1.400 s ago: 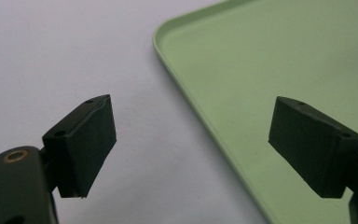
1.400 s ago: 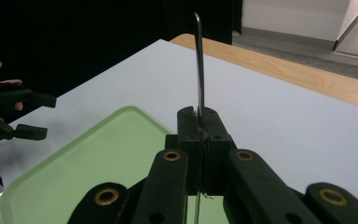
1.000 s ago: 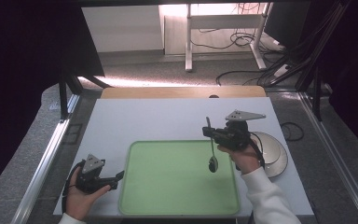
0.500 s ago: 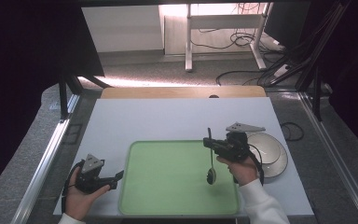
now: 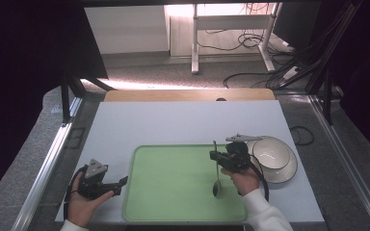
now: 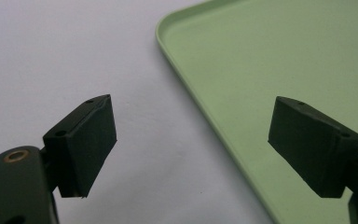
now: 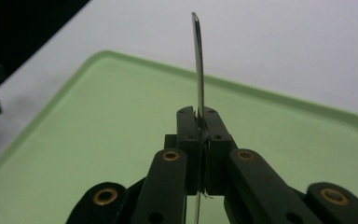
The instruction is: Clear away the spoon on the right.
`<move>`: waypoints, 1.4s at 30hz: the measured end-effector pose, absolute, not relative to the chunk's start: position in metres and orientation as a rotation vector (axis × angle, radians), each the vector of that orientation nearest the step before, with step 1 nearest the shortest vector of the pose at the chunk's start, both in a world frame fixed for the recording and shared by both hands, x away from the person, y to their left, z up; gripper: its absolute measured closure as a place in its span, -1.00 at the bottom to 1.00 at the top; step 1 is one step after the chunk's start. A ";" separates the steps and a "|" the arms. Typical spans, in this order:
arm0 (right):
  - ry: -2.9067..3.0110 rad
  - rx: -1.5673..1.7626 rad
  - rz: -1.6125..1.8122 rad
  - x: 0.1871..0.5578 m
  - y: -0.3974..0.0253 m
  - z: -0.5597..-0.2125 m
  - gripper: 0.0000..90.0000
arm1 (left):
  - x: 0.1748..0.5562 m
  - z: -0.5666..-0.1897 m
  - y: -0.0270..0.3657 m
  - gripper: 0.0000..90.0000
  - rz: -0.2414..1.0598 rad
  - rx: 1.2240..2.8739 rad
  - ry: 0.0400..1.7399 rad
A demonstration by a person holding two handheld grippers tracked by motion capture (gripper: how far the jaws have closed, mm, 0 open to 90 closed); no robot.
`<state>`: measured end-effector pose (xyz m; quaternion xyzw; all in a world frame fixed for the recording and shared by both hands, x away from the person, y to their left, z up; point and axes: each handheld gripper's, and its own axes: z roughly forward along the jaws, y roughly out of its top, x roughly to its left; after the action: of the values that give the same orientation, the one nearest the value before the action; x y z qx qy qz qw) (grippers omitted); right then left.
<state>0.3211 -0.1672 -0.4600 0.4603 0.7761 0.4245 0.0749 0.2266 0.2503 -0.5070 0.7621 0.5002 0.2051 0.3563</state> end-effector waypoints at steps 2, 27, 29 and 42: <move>2.328 1.392 1.245 0.322 -0.166 -0.465 0.93 | 0.227 -0.507 0.251 -0.68 0.529 1.970 1.293; 2.391 1.416 0.951 0.328 -0.155 -0.498 0.56 | 0.228 -0.510 0.251 -0.68 0.517 1.991 1.276; 2.400 1.377 0.921 0.327 -0.153 -0.498 0.36 | 0.228 -0.511 0.251 -0.68 0.516 1.990 1.278; 2.375 1.328 0.869 0.327 -0.152 -0.486 -0.31 | 0.229 -0.511 0.251 -0.68 0.513 1.995 1.284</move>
<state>0.3268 -0.1524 -0.4862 0.4602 0.8230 0.3012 0.1420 0.2289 0.2508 -0.5110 0.7701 0.4956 0.1978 0.3495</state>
